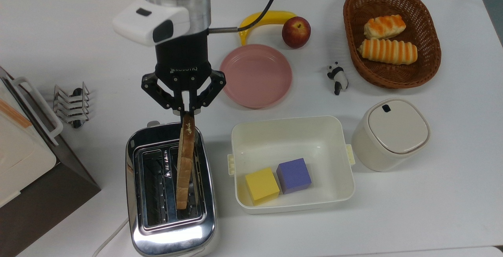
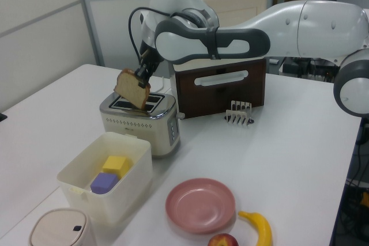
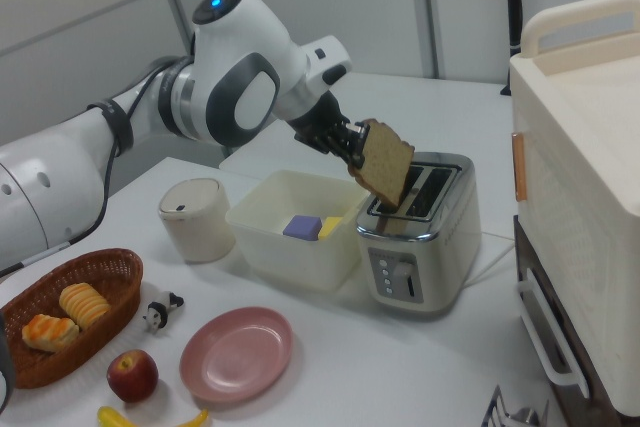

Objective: Put the bread in the toaster
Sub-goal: 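Carry the bread slice over the toaster and lower it into a slot, then open the gripper and raise it away from the toaster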

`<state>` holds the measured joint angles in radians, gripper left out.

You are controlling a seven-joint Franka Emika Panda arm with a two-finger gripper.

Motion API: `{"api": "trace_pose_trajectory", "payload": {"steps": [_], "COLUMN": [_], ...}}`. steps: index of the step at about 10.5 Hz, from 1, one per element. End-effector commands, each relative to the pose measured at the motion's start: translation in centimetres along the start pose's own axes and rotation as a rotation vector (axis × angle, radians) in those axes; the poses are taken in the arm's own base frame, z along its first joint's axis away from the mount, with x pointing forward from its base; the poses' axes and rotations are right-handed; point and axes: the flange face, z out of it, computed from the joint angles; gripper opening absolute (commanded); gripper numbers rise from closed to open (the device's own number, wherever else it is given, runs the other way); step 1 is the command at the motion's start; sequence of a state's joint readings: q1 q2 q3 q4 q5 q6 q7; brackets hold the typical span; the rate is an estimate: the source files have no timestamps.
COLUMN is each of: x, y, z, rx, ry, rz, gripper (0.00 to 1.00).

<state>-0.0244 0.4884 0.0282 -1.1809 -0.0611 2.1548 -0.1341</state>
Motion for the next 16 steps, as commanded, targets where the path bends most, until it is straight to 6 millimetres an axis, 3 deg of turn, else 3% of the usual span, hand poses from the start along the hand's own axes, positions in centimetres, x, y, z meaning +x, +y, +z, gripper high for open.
{"api": "trace_pose_trajectory", "payload": {"steps": [1, 2, 3, 4, 5, 6, 8, 10, 11, 16], "x": [-1.2, -1.5, -1.7, -1.8, -1.8, -1.8, -1.6, -1.2, -1.7, -4.6], "y": [-0.3, -0.4, -0.4, -0.4, -0.2, 0.0, -0.1, -2.1, -2.6, -4.4], "z": [0.9, 1.5, 2.0, 2.3, 2.3, 2.2, 1.6, 0.5, 0.3, -4.4], "rx": [0.023, 0.034, 0.034, 0.034, 0.03, 0.027, 0.017, 0.008, -0.001, -0.009], "ry": [-0.044, -0.061, -0.069, -0.072, -0.073, -0.072, -0.064, -0.061, -0.097, -0.344], "rz": [0.02, 0.025, 0.026, 0.026, 0.027, 0.029, 0.025, -0.005, 0.023, 0.058], "gripper": [0.0, 0.0, 0.07, 0.32, 0.51, 0.59, 1.0, 1.0, 1.0, 1.0]}}
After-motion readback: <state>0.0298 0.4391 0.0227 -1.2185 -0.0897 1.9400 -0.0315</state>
